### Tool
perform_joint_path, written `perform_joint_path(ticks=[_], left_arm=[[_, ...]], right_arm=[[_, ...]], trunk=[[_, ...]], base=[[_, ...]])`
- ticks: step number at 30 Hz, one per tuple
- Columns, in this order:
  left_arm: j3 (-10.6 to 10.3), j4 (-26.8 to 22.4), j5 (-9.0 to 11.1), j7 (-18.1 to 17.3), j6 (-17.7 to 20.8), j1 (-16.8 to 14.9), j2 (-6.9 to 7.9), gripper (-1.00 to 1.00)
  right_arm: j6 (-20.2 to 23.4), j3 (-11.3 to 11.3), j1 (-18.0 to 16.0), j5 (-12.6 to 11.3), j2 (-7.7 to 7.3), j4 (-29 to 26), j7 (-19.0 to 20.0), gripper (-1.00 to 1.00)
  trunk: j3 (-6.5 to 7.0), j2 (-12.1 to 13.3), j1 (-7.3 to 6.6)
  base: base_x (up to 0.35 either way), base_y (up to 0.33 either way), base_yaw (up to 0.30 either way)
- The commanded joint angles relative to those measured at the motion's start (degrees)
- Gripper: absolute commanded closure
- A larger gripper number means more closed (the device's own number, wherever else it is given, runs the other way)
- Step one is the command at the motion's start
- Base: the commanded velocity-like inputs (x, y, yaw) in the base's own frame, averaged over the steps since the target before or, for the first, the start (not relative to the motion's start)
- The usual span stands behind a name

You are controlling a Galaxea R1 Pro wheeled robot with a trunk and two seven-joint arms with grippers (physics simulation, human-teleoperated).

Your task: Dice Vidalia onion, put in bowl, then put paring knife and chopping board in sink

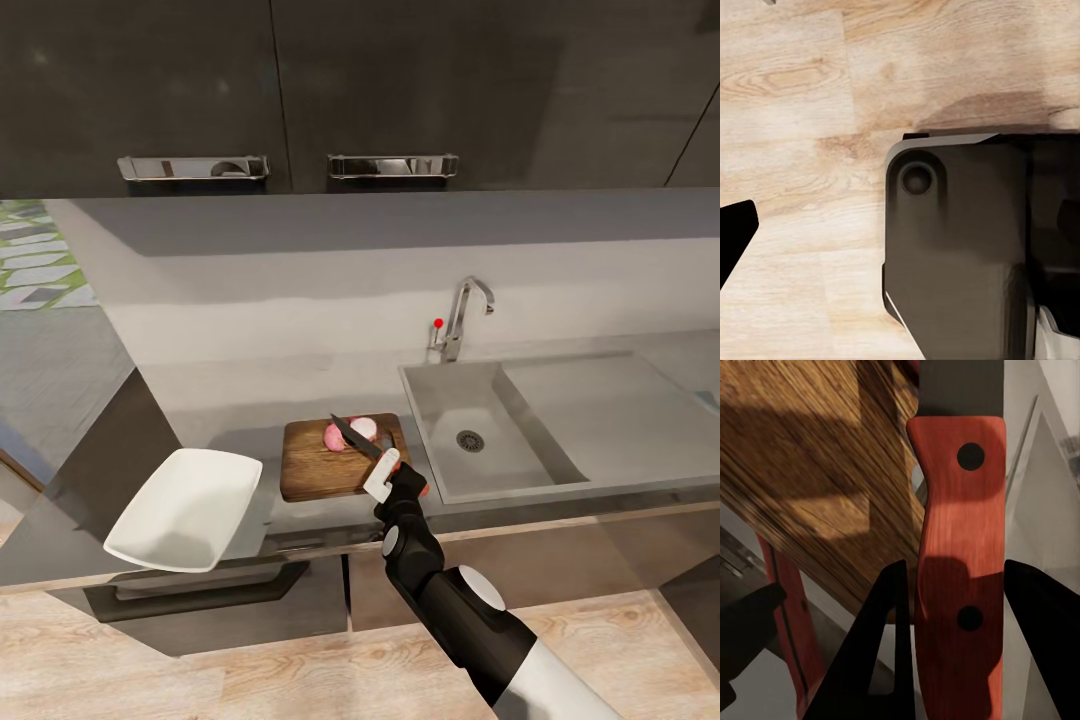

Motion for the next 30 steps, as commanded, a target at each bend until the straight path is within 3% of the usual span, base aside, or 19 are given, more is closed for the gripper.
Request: perform_joint_path(ticks=[1, 30], left_arm=[[-0.36, -0.07, 0.60, 0.42, -0.24, -0.02, 0.09, -1.00], [-0.36, 0.11, 0.60, 0.42, -0.24, -0.02, 0.05, -1.00]], right_arm=[[0.32, 0.14, -0.05, -0.67, -0.02, 0.01, -0.24, 1.00], [0.32, 0.14, -0.05, -0.67, 0.16, 0.01, -0.24, 1.00]], trunk=[[-0.10, -0.10, 0.04], [-0.10, -0.10, 0.04]], base=[[0.000, 0.000, 0.000], [0.000, -0.011, 0.000]])
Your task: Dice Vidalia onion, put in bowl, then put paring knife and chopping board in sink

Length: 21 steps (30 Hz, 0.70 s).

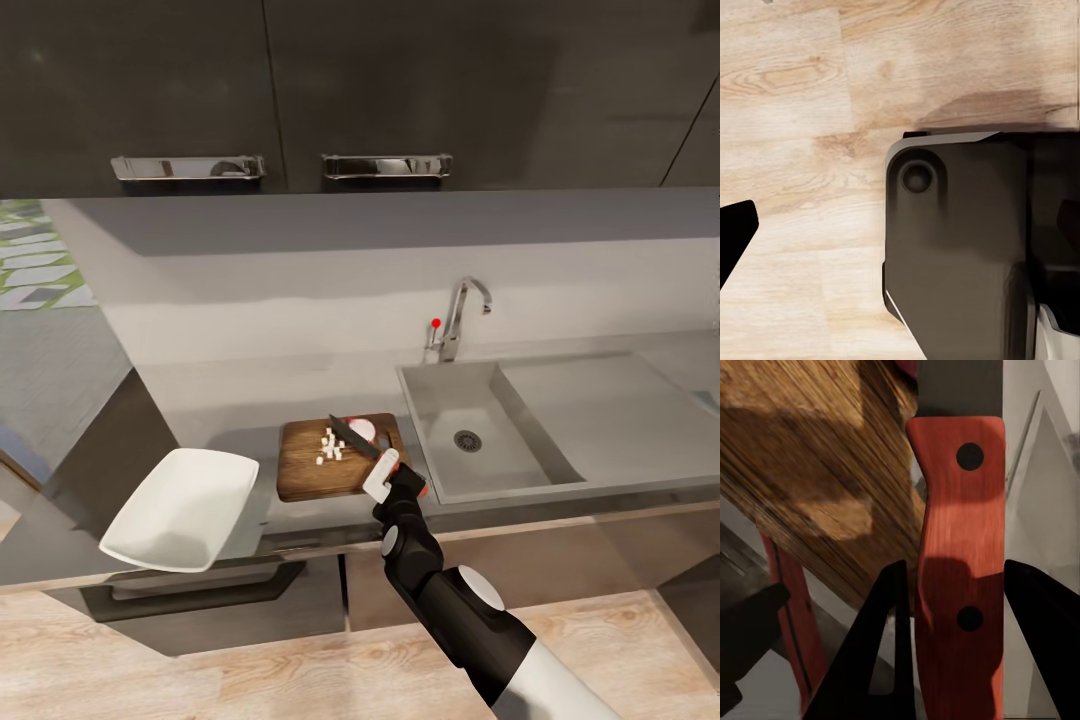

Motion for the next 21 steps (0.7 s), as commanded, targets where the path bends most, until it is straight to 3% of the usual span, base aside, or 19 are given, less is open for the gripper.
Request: perform_joint_path(ticks=[1, 6, 21], left_arm=[[-0.34, -0.09, 0.60, 0.42, -0.23, -0.01, 0.08, -1.00], [-0.34, -0.09, 0.60, 0.42, -0.23, -0.01, 0.08, -1.00], [-0.34, -0.09, 0.60, 0.42, -0.23, -0.01, 0.08, -1.00]], right_arm=[[0.34, 0.15, -0.06, -0.08, -0.02, -0.02, -0.24, 1.00], [0.34, 0.15, -0.06, -0.08, -0.02, -0.02, -0.24, 1.00], [0.34, 0.16, -0.06, -1.38, -0.02, -0.02, -0.24, 1.00]], trunk=[[-0.09, -0.10, 0.03], [-0.09, -0.10, 0.03], [-0.71, -0.10, 0.03]], base=[[0.000, -0.251, 0.000], [0.000, -0.166, 0.000], [0.000, -0.004, 0.029]])
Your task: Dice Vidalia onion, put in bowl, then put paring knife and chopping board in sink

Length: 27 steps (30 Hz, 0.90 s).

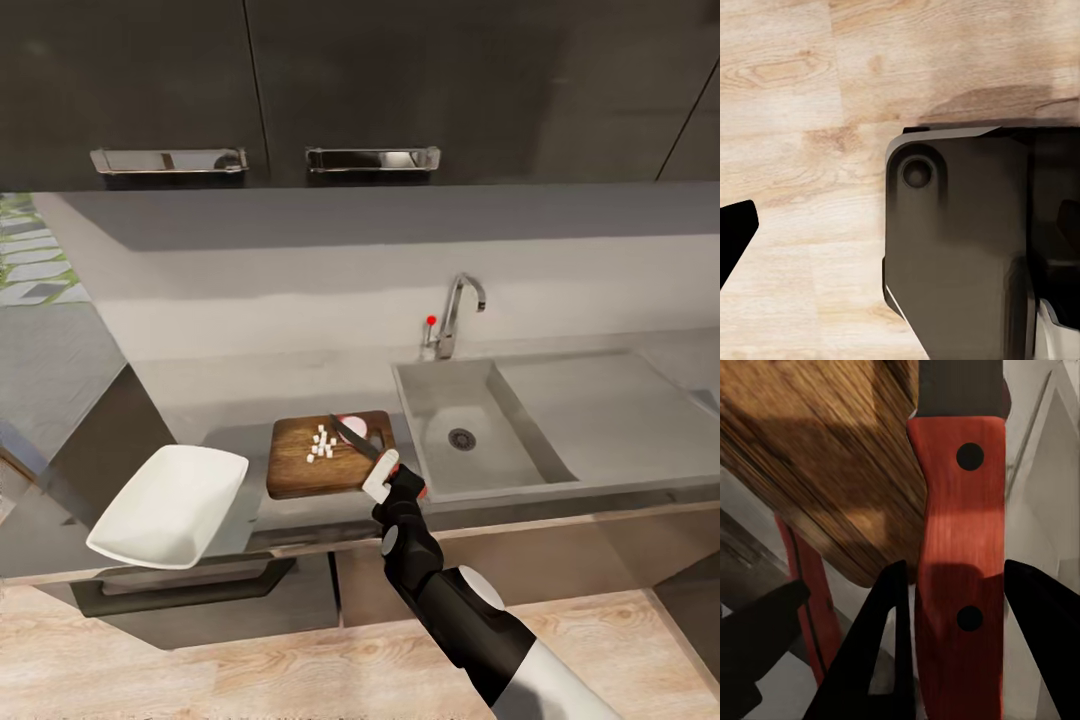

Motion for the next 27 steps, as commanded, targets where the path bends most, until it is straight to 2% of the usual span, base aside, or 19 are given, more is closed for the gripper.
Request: perform_joint_path(ticks=[1, 11, 17, 27], left_arm=[[-0.37, -0.08, 0.61, 0.42, -0.24, -0.02, 0.09, -1.00], [-0.37, -0.08, 0.61, 0.42, -0.24, -0.02, 0.09, -1.00], [-0.37, -0.08, 0.61, 0.42, -0.24, -0.02, 0.09, -1.00], [-0.37, -0.08, 0.61, 0.42, -0.24, -0.02, 0.09, -1.00]], right_arm=[[0.35, 0.15, -0.06, -0.10, -0.01, -0.02, -0.24, 1.00], [0.35, 0.13, -0.06, -0.13, 0.03, -0.02, -0.24, 1.00], [0.34, 0.13, -0.06, -0.23, 0.01, -0.02, -0.24, 1.00], [0.35, 0.13, -0.06, -0.28, 0.05, -0.02, -0.24, 1.00]], trunk=[[-0.18, -0.11, 0.03], [-1.00, -0.11, 0.03], [-1.05, -0.11, 0.03], [-1.16, -0.11, 0.03]], base=[[0.000, 0.000, 0.074], [0.000, -0.006, 0.069], [0.049, -0.195, 0.007], [0.003, -0.011, 0.000]])
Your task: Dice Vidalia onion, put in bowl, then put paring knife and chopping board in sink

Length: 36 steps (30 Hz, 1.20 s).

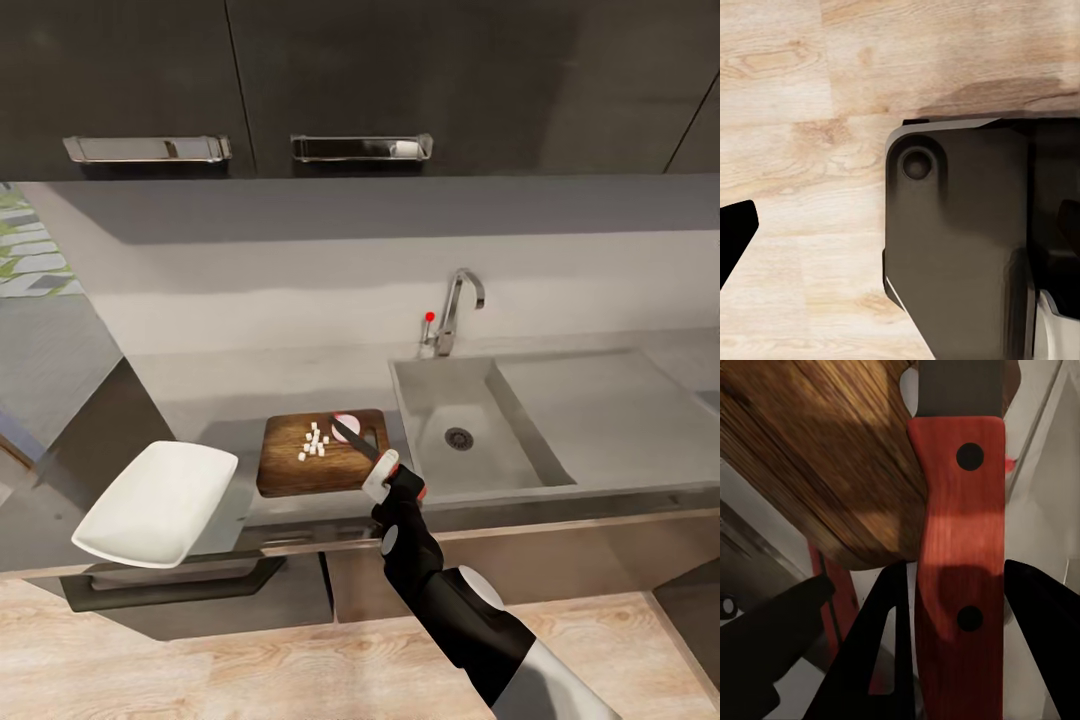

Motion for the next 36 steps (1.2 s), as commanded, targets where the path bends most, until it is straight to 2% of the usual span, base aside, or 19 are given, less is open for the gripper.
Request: perform_joint_path(ticks=[1, 16, 19, 36], left_arm=[[-0.37, -0.08, 0.60, 0.42, -0.24, -0.02, 0.09, -1.00], [-0.37, -0.08, 0.60, 0.42, -0.24, -0.02, 0.09, -1.00], [-0.37, -0.08, 0.60, 0.42, -0.24, -0.02, 0.09, -1.00], [-0.37, -0.08, 0.60, 0.42, -0.24, -0.02, 0.09, -1.00]], right_arm=[[0.35, 0.14, -0.06, -0.09, 0.00, -0.02, -0.24, 1.00], [0.35, 0.15, -0.06, -0.14, 0.03, -0.02, -0.24, 1.00], [0.35, 0.14, -0.06, -0.14, 0.67, -0.02, -0.24, 1.00], [0.35, 0.14, -0.06, -0.09, 0.89, -0.02, -0.24, 1.00]], trunk=[[-0.17, -0.11, 0.03], [-1.50, -0.11, 0.03], [-1.75, -0.11, 0.03], [-1.86, -0.11, 0.03]], base=[[0.000, 0.000, 0.000], [0.000, 0.000, 0.000], [0.000, 0.000, 0.000], [0.000, 0.000, 0.000]])
